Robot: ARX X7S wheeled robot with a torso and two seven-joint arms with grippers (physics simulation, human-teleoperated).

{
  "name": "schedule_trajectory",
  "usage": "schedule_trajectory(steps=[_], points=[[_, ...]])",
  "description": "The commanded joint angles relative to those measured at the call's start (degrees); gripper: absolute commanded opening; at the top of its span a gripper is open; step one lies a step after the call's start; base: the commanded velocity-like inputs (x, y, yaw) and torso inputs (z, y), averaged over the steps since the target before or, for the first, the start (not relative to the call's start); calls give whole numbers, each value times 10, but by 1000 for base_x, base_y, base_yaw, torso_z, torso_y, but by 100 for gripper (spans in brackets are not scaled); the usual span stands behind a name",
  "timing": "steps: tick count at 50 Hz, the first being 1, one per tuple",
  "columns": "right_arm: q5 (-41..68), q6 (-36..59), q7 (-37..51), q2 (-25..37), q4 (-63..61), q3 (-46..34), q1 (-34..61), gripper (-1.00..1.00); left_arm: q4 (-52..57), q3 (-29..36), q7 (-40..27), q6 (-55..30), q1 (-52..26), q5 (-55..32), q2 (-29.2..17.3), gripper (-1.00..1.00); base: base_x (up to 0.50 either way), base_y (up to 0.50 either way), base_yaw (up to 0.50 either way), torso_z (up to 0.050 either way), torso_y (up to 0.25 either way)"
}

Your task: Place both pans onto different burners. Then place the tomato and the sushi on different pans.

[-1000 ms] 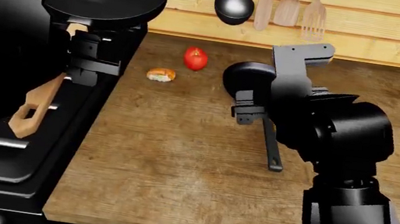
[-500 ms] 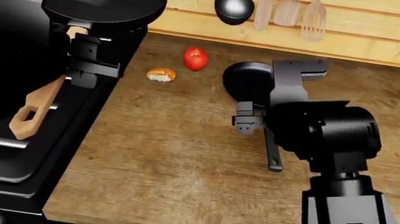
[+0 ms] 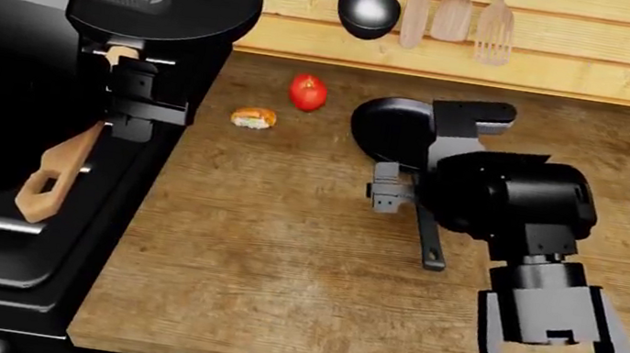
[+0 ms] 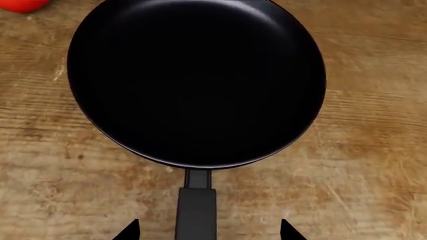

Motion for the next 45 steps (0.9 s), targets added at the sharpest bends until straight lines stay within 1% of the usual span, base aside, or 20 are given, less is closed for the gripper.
schedule_trajectory(steps=[1, 6, 17, 18, 23, 33, 40, 42, 43, 45], points=[[-3, -23, -12, -3, 43, -13, 5, 100, -7, -14, 2, 2, -25, 22, -3, -100, 0, 0, 0, 0, 0], [-9, -40, -17, -6, 69, -22, 10, 100, -7, -13, 4, 3, -24, 23, -4, -100, 0, 0, 0, 0, 4], [-6, -41, -28, -7, 85, -33, 9, 100, -10, -11, 8, 4, -22, 28, -5, -100, 1, 0, 0, 1, 1], [-5, -38, -27, -5, 74, -35, 6, -100, -11, -11, 9, 5, -23, 28, -4, -100, 0, 0, 0, 0, 0], [5, -22, -31, 1, 35, -40, -6, -100, -10, -9, 10, 6, -21, 29, -5, -100, 0, -1, 0, 0, 2], [16, -8, -30, 7, 13, -35, -9, -100, -7, -8, 9, 9, -22, 27, -6, -100, 0, 0, 0, 1, 2], [10, -26, -7, 10, 11, -21, -4, -100, -5, -10, 8, 10, -25, 23, -9, -100, 0, 0, 0, 1, 3], [6, -35, 6, 12, -7, -18, -7, -100, -5, -10, 9, 10, -26, 24, -9, -100, 0, 0, 0, 0, 0], [14, -31, 12, 20, -66, -10, -9, -100, -6, -10, 12, 10, -26, 25, -9, -100, 0, 0, 0, 0, 0], [24, -19, 12, 24, -99, -4, -12, -100, -6, -10, 12, 10, -27, 26, -9, -100, 0, -1, 0, 0, 6]])
